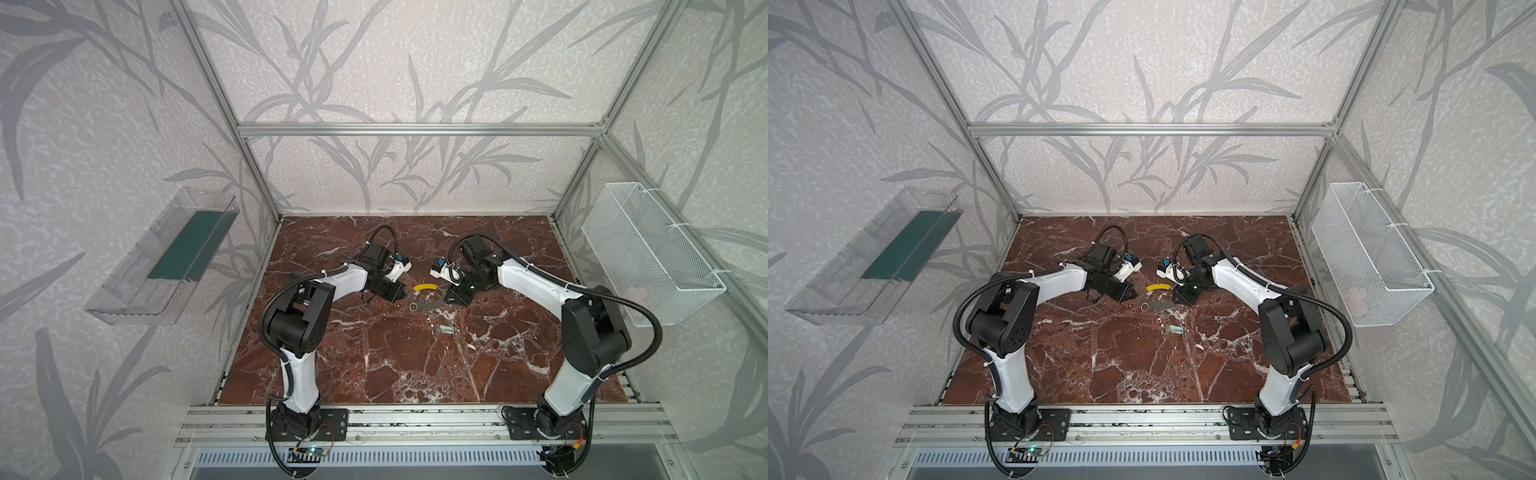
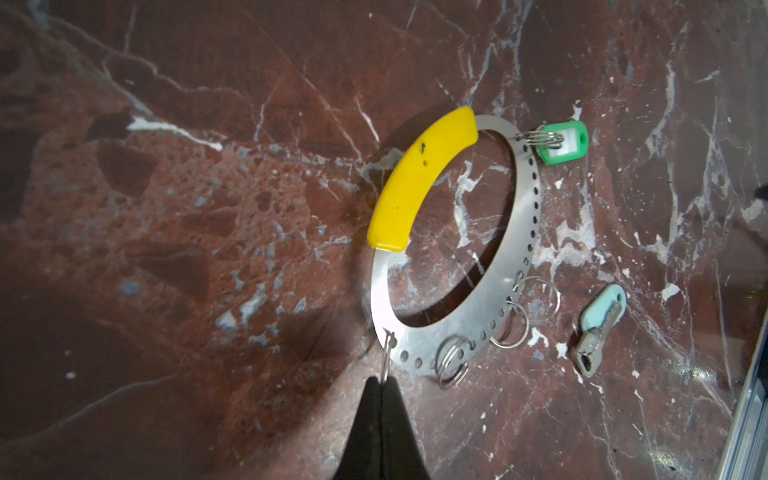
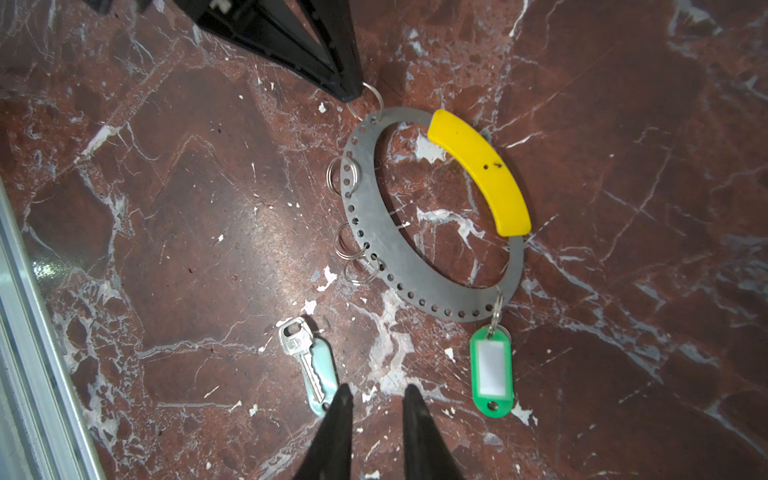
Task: Put the keys on the keyring
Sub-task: 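Grasp the keyring with left gripper and lift it while right gripper approaches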
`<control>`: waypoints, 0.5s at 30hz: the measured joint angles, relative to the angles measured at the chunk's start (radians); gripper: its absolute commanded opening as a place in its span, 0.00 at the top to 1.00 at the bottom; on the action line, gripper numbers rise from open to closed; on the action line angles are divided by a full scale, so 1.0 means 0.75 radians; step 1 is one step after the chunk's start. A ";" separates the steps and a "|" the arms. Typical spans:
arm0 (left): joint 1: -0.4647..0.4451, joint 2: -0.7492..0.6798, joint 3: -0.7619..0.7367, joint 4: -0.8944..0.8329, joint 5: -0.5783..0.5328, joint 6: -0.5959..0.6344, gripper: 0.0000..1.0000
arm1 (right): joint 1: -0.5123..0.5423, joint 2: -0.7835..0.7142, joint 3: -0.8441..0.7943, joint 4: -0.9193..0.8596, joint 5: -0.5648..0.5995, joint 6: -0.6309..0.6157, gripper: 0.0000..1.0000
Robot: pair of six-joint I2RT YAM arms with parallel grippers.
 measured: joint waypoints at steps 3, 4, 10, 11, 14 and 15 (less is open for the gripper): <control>-0.009 -0.036 -0.004 0.010 0.008 0.024 1.00 | 0.000 -0.017 -0.016 0.035 -0.011 0.013 0.77; -0.013 -0.051 -0.010 0.018 0.011 0.034 1.00 | 0.000 -0.026 -0.025 0.047 -0.017 0.020 0.77; -0.043 -0.196 -0.068 0.073 0.018 0.114 1.00 | 0.000 -0.155 -0.131 0.207 -0.073 0.047 0.80; -0.045 -0.224 -0.074 0.086 0.022 0.129 1.00 | 0.000 -0.179 -0.154 0.242 -0.081 0.050 0.81; -0.052 -0.331 -0.106 0.153 0.047 0.181 1.00 | -0.001 -0.285 -0.279 0.417 -0.126 0.062 0.83; -0.053 -0.368 -0.115 0.167 0.056 0.201 1.00 | -0.001 -0.328 -0.335 0.489 -0.143 0.065 0.83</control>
